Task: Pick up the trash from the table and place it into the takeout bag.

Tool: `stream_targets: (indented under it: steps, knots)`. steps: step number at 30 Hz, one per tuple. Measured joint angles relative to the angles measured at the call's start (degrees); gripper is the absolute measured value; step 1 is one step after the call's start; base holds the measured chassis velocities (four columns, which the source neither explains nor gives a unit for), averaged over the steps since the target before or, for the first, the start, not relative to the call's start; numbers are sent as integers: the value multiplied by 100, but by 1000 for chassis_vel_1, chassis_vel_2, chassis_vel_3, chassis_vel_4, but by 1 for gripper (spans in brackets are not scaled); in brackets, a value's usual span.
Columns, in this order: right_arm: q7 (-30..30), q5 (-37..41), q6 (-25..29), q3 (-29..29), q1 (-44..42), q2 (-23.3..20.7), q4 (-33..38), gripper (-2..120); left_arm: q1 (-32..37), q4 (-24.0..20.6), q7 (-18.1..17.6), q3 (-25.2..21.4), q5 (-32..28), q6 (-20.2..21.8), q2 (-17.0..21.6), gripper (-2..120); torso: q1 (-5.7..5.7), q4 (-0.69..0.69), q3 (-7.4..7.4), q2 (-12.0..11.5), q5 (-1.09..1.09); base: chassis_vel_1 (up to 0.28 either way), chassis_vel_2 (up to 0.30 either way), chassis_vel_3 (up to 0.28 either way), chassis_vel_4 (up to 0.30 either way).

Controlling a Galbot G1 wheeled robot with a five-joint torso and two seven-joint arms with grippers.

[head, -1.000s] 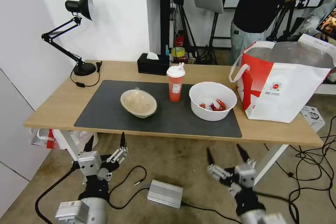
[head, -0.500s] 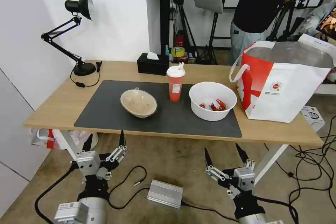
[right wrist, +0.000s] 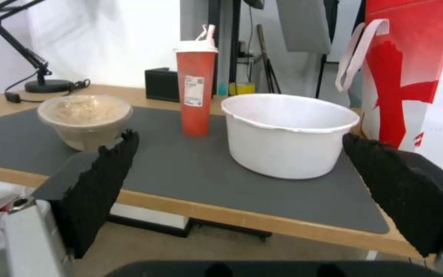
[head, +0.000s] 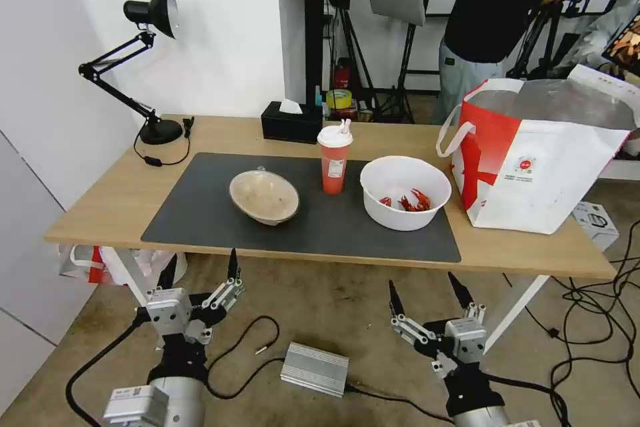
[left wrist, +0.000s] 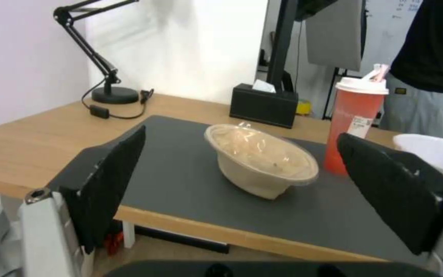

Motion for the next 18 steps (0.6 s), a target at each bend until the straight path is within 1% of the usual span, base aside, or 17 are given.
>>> stream_targets:
  steps: [7, 9, 18]
  knots:
    - [9, 45, 2, 1, 23, -48, 32, 100, -7, 1, 8, 10, 5, 0, 1, 100, 0, 0, 0, 0, 0, 0, 0, 0, 0]
    - [-17, 96, -1, 22, 59, -94, 70, 100, -5, 1, 59, 10, 20, 8, 16, 100, 0, 0, 0, 0, 0, 0, 0, 0, 0]
    - [-174, 474, -46, 357, 286, -310, 172, 100, -7, -16, 251, 3, 10, 21, 64, 100, 0, 0, 0, -1, 0, 0, 0, 0, 0]
